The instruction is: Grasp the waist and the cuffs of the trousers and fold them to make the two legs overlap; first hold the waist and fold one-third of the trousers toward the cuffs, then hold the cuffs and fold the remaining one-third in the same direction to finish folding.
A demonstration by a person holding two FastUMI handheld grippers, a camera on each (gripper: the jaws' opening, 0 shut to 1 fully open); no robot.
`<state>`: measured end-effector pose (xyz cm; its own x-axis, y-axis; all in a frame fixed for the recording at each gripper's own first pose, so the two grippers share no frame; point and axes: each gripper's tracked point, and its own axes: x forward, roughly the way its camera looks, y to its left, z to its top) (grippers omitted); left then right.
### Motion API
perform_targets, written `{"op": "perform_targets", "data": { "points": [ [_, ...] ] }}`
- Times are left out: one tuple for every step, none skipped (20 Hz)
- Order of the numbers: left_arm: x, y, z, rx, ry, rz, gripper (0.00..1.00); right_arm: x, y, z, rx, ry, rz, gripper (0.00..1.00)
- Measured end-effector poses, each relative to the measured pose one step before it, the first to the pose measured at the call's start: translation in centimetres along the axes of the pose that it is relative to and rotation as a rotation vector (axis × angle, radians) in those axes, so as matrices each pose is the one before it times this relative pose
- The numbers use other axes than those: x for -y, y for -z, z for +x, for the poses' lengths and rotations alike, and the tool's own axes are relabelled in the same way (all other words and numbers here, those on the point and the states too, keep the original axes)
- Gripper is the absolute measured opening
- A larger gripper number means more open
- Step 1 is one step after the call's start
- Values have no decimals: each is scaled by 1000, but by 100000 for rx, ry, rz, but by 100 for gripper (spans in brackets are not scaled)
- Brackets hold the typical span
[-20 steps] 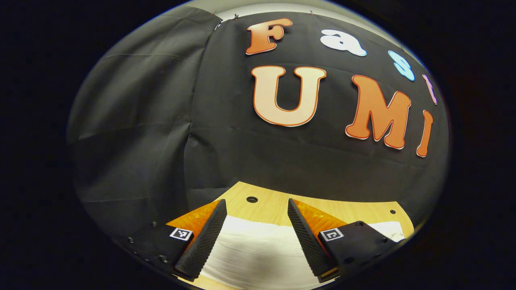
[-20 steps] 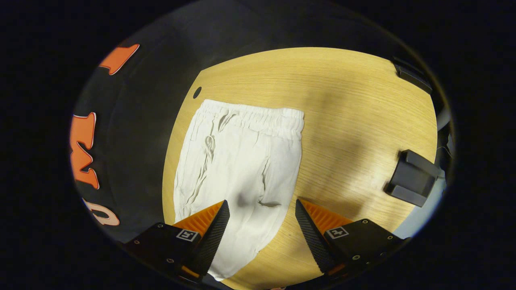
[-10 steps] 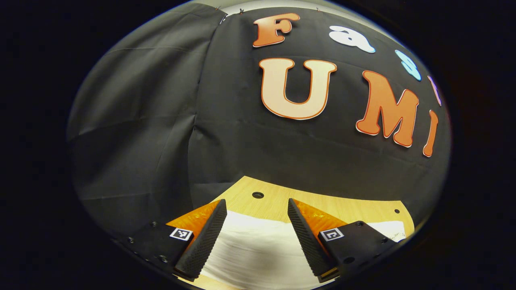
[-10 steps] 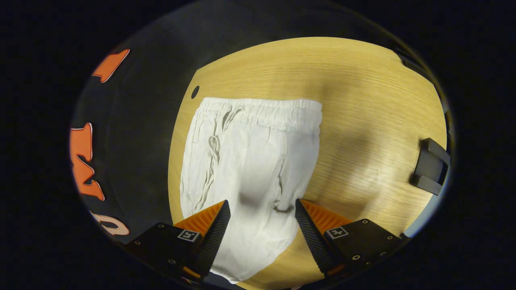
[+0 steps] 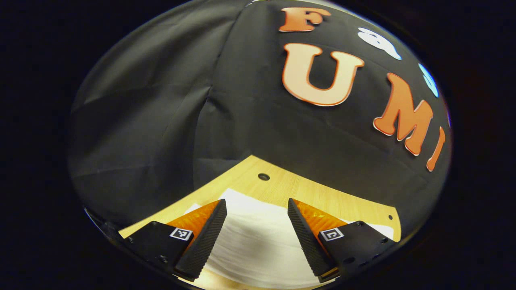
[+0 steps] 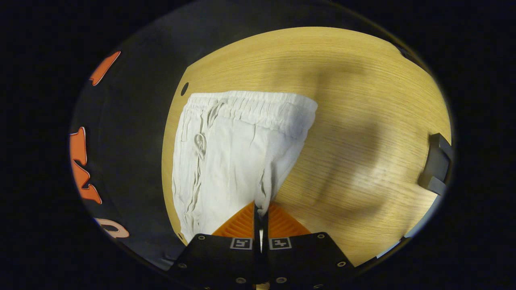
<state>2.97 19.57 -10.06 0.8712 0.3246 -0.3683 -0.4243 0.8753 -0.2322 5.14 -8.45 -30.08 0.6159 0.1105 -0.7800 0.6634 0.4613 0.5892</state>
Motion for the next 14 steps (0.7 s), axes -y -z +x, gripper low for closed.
{"op": "perform_targets", "data": {
  "points": [
    [-1108, 726, 193, -3562, -1392, -5659, 99, 42, 67, -26, 35, 98, -402, 1],
    [-1211, 1047, 446, -3510, -1416, -5983, 99, -7, -13, -18, -187, -20, 98, 1],
    [-1179, 1030, 460, -3938, -1609, -6862, 99, 51, 13, -88, -159, -39, 338, 1],
    [-1278, 1270, 882, -3465, -1389, -7399, 99, 29, -28, -3, -252, -55, 560, 1],
    [-1355, 1259, 714, -4194, -2058, -7119, 99, -24, 27, -4, -226, -114, 383, 1],
    [-1116, 1471, 885, -3831, -2282, -6313, 100, 24, 3, -1, -14, -124, 205, 1],
    [-796, 999, 622, -3145, -2022, -5823, 100, -9, 6, 62, -164, -134, 47, 1],
    [-852, 752, 423, -3013, -1380, -5055, 100, 1, -21, 15, -181, -66, 352, 1],
    [-1188, 334, 386, -2693, -1677, -4517, 100, 27, 19, -64, -289, -52, 431, 1],
    [-1389, 176, 268, -2699, -2046, -4080, 96, 1, 41, -30, -389, 90, 374, 1],
    [-1765, 499, 398, -2267, -2317, -3672, 99, 21, 44, 54, -545, 116, 264, 1],
    [-1462, 425, 514, -2269, -2173, -3457, 99, -8, 29, 46, -382, 214, 284, 1],
    [-995, 217, 278, -1281, -1754, -2784, 100, -6, 11, 45, -266, 162, 68, 1],
    [-744, -88, 210, -779, -1125, -1705, 99, 19, 5, -1, -363, 158, 119, 1]
  ]
}}
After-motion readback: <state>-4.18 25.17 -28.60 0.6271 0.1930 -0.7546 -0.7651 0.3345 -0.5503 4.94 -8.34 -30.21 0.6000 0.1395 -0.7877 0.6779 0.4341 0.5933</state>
